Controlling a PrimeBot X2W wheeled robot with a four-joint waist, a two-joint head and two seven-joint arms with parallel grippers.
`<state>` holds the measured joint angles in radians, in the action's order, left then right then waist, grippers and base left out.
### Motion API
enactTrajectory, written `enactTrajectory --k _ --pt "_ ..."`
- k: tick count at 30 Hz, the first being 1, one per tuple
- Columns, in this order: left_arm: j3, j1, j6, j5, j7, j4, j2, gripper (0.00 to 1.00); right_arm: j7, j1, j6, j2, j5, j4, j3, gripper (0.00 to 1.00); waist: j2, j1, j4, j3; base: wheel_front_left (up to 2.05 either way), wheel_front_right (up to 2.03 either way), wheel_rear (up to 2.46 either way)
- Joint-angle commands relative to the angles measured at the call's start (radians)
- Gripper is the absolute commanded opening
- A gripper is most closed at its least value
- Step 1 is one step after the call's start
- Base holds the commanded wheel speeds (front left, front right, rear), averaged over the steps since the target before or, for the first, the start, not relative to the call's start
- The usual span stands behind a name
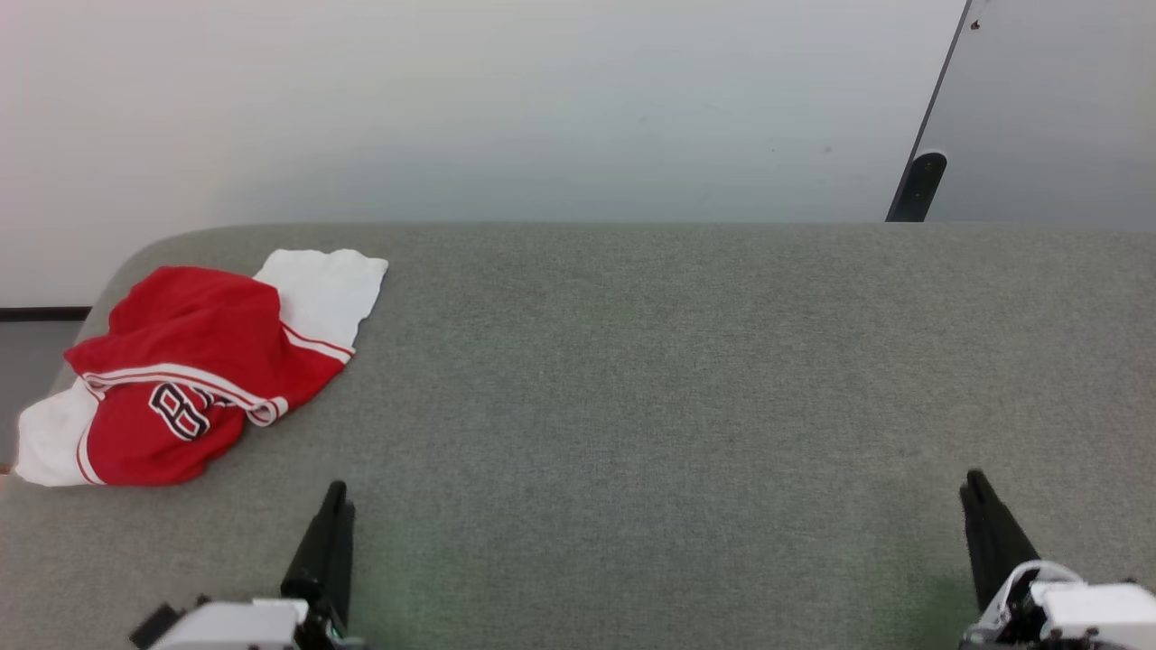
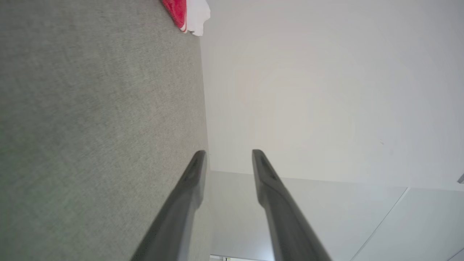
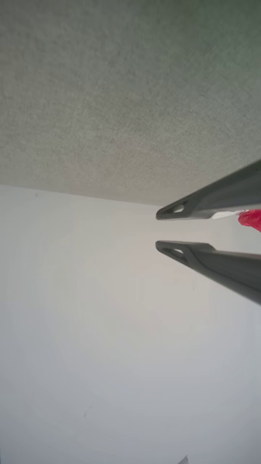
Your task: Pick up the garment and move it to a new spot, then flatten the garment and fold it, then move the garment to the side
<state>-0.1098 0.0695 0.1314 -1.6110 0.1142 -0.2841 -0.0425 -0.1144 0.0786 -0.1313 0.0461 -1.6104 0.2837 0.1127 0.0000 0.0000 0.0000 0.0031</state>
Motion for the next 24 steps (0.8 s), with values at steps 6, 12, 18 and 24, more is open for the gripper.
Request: enactTrajectory --k 6,12,18,24 --pt "0.021 -0.006 0.000 0.000 -0.020 0.023 0.000 1.00 0.025 0.000 0.000 0.000 0.009 -0.013 -0.028 1.00 0.0000 0.0000 0.000 0.000 0.00 0.00 0.00" --pt "0.043 -0.010 0.000 0.003 -0.042 0.048 -0.001 1.00 0.053 0.003 0.000 0.001 0.021 -0.026 -0.059 1.00 0.0000 0.0000 -0.001 0.000 0.00 0.00 0.00" --pt "0.065 -0.013 0.000 0.013 -0.064 0.069 -0.005 1.00 0.080 0.006 0.000 0.003 0.039 -0.034 -0.088 1.00 0.0000 0.0000 -0.002 -0.001 0.00 0.00 0.00" --pt "0.087 -0.016 0.000 0.035 -0.087 0.085 -0.013 1.00 0.106 0.009 0.000 0.006 0.058 -0.041 -0.114 1.00 0.0000 0.0000 -0.002 -0.002 0.00 0.00 0.00"
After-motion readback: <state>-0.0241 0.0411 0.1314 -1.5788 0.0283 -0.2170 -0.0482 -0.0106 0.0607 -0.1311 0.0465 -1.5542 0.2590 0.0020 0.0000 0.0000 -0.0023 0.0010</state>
